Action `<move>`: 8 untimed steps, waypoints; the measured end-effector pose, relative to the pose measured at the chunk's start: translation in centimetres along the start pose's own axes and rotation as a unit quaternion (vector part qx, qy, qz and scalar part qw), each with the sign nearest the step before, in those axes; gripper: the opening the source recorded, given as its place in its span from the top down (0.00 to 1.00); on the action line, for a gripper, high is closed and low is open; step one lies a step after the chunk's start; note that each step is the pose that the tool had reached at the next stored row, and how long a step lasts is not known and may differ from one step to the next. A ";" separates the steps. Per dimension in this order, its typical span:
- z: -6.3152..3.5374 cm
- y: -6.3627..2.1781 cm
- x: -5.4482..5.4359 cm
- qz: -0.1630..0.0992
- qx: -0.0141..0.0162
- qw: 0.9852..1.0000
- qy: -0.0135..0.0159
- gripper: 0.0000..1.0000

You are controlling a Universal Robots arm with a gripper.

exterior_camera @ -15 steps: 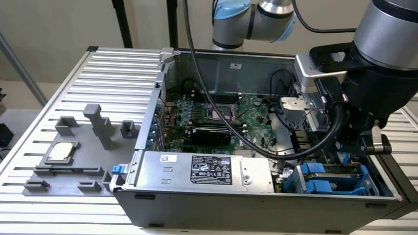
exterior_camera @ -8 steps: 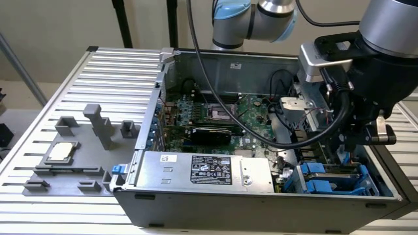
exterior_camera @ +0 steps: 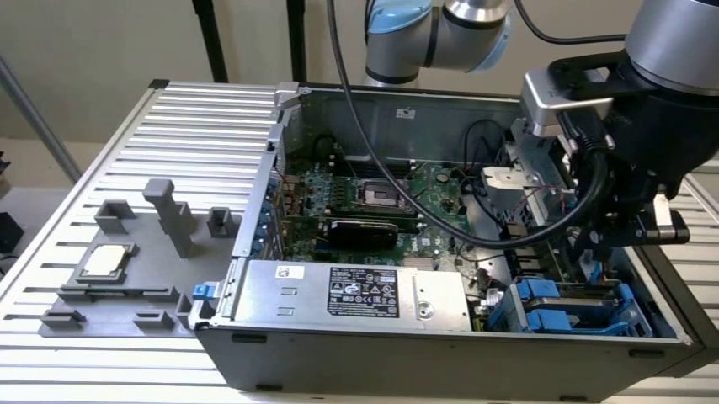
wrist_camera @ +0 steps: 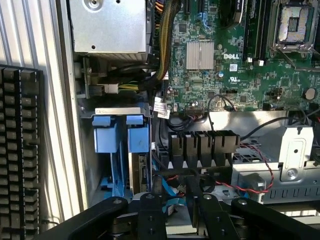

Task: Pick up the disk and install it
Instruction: 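Insert the second disk wire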

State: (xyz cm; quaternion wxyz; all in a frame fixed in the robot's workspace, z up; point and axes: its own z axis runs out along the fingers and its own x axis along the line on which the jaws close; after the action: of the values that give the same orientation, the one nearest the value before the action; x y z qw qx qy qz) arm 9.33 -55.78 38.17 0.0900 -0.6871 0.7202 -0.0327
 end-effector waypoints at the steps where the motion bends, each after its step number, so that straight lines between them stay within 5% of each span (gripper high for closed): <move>1: 0.01 -0.07 0.0 0.002 0.000 1.000 0.000 0.67; 8: 0.15 -0.84 -0.1 0.009 -0.001 1.000 0.002 0.67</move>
State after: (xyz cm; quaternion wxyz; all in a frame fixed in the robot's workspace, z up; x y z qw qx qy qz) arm 10.19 -55.76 38.17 0.0881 -0.6805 0.7267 -0.0322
